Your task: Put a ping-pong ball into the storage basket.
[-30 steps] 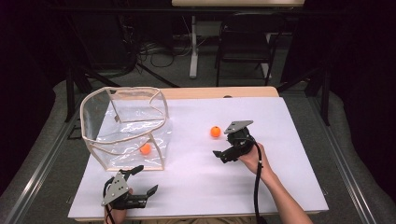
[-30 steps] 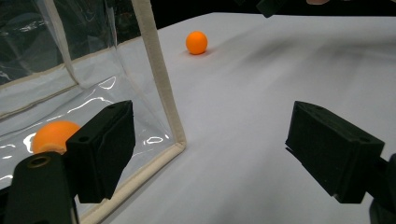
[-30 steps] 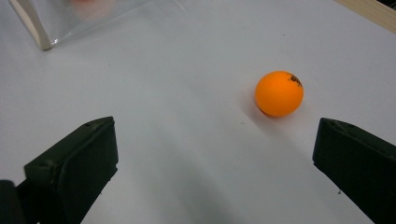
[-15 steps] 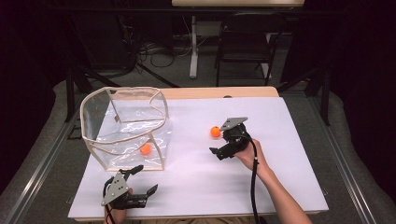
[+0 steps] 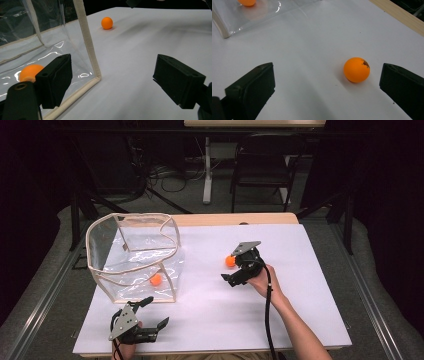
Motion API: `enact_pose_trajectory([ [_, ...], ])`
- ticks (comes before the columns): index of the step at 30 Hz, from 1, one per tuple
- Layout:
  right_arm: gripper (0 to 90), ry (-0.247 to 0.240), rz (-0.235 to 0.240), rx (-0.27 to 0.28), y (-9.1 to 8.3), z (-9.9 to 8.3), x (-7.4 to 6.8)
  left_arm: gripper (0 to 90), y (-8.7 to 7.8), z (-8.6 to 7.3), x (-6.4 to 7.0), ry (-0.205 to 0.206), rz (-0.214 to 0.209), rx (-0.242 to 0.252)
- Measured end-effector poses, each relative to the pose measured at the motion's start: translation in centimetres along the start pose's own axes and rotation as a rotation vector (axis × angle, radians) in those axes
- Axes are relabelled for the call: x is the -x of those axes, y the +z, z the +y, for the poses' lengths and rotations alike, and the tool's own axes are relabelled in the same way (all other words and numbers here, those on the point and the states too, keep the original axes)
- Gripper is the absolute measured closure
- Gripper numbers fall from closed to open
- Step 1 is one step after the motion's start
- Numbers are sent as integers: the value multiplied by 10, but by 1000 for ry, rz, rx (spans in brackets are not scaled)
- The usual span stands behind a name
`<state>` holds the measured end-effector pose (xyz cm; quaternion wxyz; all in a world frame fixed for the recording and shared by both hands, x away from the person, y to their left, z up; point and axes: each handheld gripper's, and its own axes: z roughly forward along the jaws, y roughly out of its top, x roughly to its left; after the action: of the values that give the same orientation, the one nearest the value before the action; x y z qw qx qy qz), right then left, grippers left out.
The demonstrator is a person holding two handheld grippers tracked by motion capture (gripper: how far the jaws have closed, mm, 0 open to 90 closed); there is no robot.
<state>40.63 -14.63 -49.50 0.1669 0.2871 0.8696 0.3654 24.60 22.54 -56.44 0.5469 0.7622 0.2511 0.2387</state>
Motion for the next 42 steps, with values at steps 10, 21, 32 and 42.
enact_pose_trajectory([
  [10, 0, 19, 2, -3, 14, 4, 5, 157, 0, 0, 1, 4, 2, -4],
  [21, 0, 44, -17, -19, 32, -2, 18, 157, 0, 0, 1, 5, 5, -8],
  [32, 0, 124, 14, -35, 50, -3, 35, 157, -1, 0, 1, 3, 5, -5],
  [42, 0, 159, 14, -56, 63, -11, 47, 157, 0, 0, 1, 4, 5, -7],
])
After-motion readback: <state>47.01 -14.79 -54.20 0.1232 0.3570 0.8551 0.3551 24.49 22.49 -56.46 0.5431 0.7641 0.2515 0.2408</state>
